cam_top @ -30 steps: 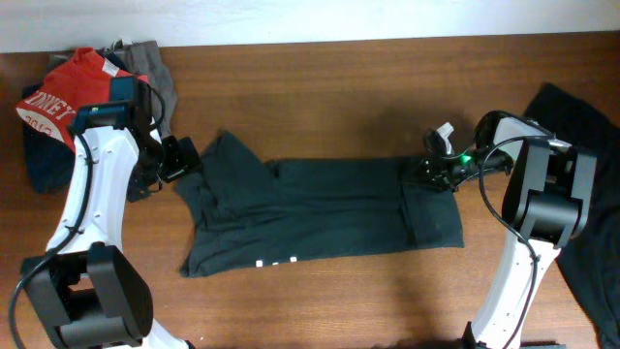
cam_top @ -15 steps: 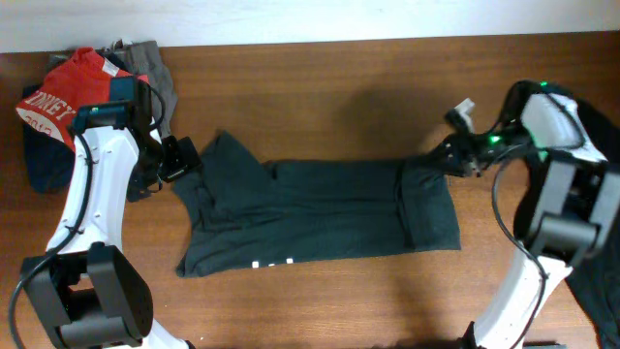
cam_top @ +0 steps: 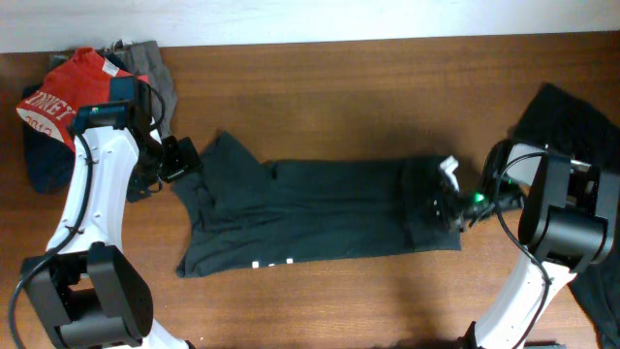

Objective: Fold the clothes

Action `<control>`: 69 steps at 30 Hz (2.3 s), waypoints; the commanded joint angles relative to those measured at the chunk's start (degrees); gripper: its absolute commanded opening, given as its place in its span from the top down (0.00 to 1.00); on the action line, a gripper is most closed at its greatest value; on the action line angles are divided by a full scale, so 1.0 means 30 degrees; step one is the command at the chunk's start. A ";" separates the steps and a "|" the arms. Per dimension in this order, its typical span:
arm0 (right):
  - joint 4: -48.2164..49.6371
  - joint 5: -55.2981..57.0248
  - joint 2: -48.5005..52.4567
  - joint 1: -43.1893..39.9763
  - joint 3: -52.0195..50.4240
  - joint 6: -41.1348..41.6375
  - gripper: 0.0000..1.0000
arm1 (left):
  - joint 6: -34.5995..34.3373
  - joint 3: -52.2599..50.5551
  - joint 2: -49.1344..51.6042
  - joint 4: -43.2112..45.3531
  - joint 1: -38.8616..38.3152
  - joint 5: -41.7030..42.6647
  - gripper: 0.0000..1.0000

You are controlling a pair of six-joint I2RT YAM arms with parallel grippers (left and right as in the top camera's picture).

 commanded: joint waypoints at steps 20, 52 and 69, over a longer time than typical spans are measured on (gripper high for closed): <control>-0.1508 0.2397 -0.6105 -0.0204 0.3541 0.4495 0.69 | -0.0124 0.0029 -0.0408 -0.0044 0.0051 0.0131 0.01; 0.5370 1.2182 -0.1967 -0.0641 0.4313 0.7730 0.13 | -0.0124 0.0029 -0.0408 -0.0095 0.0051 0.0138 0.01; 0.6929 0.6863 0.1413 -0.2499 0.1763 0.4750 0.38 | -0.0124 0.0029 -0.0408 -0.0095 0.0051 0.0138 0.01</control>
